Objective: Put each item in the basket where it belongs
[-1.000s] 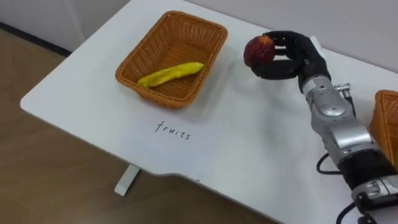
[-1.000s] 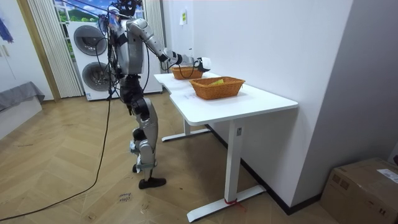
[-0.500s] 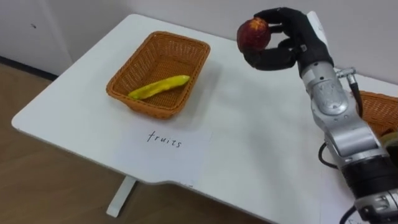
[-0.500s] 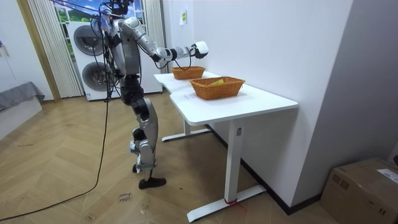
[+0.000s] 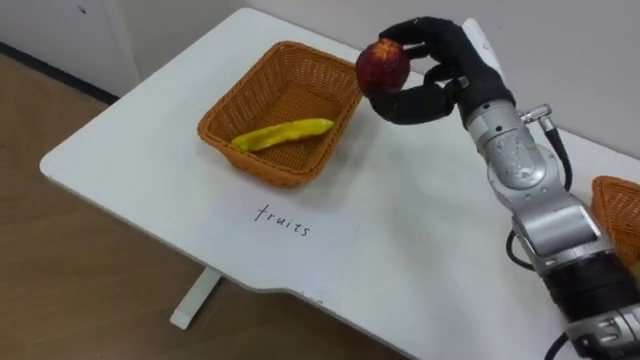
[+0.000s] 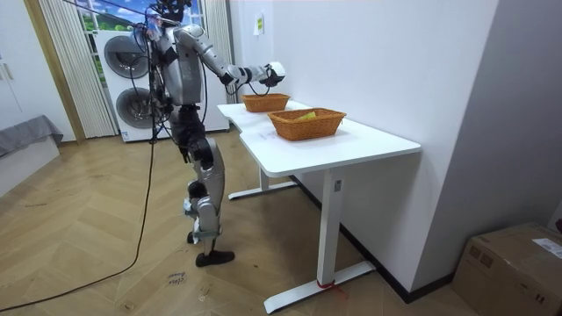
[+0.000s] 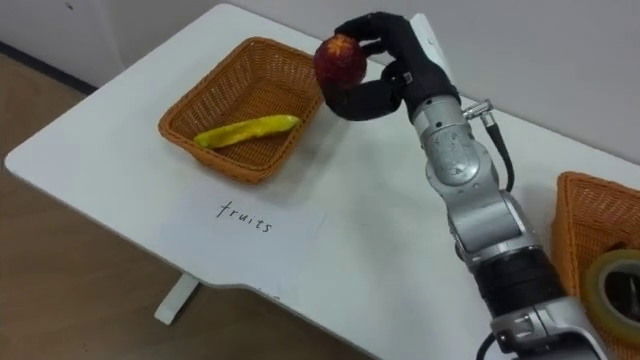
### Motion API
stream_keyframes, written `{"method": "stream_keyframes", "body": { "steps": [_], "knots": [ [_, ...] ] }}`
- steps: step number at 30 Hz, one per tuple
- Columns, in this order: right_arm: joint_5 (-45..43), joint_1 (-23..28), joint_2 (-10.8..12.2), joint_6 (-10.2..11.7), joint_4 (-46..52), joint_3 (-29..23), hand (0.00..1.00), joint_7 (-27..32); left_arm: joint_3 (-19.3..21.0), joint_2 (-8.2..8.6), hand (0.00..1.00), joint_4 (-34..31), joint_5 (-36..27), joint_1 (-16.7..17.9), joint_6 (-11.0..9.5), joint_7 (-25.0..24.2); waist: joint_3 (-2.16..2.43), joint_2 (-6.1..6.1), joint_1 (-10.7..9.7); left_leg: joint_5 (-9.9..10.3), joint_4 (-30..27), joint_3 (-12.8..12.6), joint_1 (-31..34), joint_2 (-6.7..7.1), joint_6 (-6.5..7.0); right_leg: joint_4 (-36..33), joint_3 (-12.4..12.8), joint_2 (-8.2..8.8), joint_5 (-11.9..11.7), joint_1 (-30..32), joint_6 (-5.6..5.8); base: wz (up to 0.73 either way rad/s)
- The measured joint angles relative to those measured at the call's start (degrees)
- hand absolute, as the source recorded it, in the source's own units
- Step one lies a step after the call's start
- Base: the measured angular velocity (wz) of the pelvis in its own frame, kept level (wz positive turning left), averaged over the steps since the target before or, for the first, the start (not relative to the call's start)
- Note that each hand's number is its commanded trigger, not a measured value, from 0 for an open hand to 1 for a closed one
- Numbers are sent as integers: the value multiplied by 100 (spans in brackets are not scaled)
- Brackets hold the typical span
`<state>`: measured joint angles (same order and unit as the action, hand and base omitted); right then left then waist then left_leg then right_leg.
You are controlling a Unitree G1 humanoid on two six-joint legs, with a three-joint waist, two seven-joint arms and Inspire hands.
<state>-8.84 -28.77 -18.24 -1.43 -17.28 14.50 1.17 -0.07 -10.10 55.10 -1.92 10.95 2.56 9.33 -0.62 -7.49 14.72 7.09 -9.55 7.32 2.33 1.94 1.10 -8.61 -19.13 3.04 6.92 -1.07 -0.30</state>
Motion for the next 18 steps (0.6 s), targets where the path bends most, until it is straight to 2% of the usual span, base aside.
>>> {"method": "stream_keyframes", "body": {
  "steps": [2,5,14,18],
  "knots": [
    [-60,0,14,-8,0,43,100,-72,7,-2,0,7,40,-10,10,-1,-6,0,58,1,10,18,3,1,-2,0,-14,0,7,0,5,8],
    [-81,0,15,-165,-2,92,100,-195,5,-2,0,19,39,-11,100,-36,-22,-15,147,3,22,62,5,6,-4,0,-79,3,11,-14,10,6],
    [-141,-1,14,-352,-16,531,100,-445,-3,-63,0,43,51,41,192,-99,-83,-112,183,15,-13,98,23,25,-6,-1,-100,13,20,-48,14,1],
    [-240,-2,13,-364,-50,537,100,-419,-5,-95,0,57,387,66,288,-80,-90,-161,297,13,-17,90,11,31,-5,-1,-92,18,23,-50,15,-1]
  ]
}}
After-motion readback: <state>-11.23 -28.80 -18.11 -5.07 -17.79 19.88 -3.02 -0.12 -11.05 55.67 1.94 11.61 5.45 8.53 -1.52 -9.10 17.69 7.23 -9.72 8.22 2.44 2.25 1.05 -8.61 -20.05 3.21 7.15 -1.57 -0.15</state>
